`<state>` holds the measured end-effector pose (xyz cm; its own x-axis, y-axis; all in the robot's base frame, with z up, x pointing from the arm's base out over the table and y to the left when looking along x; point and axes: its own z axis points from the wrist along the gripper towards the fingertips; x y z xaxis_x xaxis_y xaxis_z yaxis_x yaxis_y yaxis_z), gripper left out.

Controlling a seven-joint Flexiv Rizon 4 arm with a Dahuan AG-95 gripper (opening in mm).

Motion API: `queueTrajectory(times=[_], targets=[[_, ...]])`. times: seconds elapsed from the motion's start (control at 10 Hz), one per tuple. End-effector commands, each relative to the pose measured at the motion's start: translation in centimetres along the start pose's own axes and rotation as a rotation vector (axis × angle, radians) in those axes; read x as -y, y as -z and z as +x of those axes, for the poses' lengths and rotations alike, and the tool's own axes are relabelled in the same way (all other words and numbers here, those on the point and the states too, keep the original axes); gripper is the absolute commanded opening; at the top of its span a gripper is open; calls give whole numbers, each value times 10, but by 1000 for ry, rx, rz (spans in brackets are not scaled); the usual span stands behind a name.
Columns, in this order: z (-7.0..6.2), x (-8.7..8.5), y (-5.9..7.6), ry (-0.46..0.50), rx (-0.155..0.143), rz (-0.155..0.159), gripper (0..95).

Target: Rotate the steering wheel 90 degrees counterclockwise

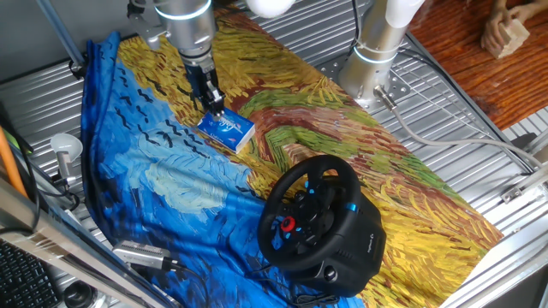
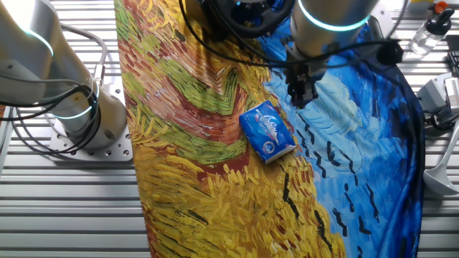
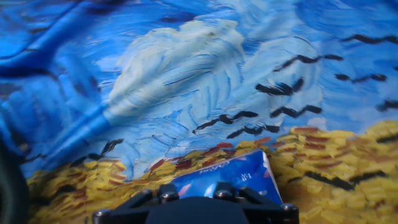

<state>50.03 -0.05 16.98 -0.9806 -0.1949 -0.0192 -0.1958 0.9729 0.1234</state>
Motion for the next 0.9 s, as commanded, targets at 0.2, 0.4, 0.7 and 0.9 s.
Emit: queueTrajectory(times=[0.2, 0.4, 0.7, 0.9], targets=[[0, -1, 0, 20, -3, -6, 0], [0, -1, 0, 29, -10, -8, 0], [-2, -6, -2, 61, -23, -18, 0], [-10, -36, -8, 29, -26, -14, 0]])
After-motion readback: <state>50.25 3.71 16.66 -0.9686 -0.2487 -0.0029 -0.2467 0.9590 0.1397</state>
